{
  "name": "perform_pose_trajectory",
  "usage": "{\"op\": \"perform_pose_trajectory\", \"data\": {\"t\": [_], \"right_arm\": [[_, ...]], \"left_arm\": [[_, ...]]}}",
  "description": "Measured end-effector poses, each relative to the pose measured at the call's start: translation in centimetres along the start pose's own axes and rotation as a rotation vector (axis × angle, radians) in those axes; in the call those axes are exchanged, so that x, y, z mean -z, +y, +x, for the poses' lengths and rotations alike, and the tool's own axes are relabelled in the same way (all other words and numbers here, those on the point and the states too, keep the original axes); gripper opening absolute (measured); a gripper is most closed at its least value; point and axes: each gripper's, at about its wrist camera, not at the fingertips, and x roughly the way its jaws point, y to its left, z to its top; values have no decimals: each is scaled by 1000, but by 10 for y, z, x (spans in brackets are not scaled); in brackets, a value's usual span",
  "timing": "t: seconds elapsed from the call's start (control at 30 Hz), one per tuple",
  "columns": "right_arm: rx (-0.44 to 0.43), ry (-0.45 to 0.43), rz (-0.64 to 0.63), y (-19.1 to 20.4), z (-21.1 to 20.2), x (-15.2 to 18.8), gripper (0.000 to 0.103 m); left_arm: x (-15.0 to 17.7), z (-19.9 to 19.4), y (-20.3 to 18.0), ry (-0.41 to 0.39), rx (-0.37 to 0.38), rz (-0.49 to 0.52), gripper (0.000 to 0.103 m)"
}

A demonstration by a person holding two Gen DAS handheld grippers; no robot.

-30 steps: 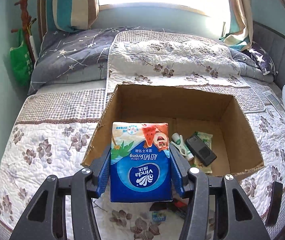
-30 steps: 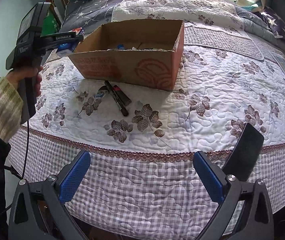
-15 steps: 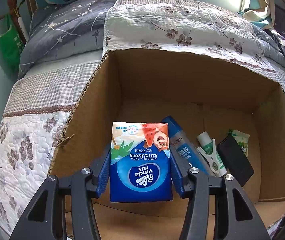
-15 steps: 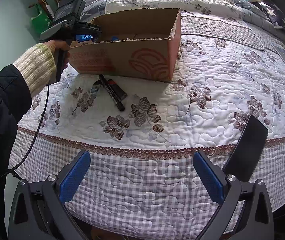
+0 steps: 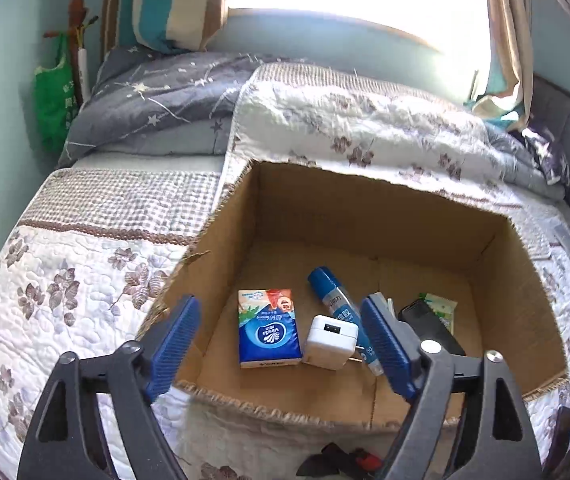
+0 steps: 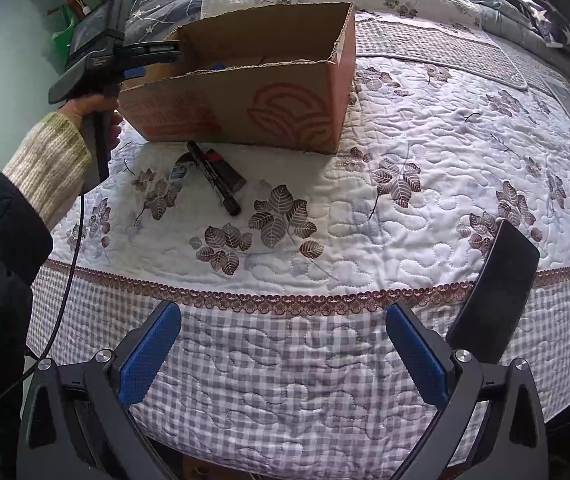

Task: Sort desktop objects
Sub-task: 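Carry the tissue pack over the box and release it inside, then grasp the black marker with the right tool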

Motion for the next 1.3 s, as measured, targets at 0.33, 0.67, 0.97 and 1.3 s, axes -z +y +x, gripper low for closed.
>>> {"op": "perform_pose_trajectory", "data": {"t": [0.33,0.67,0.97,1.3], "right_arm": [[19,-26,-24,5,1,-1,103],[14,-60,6,0,13,-5,103],[-74,-61,-21,12,37,3,98],[-76,-72,-78,47,92,-26,86]], "left_arm": [[139,-41,98,143,-182,-137,40],[193,-36,118,229,-256,-114,103],[194,-36,122,222,-242,-128,103],[194,-35,121,222,-243,-128,103]]}}
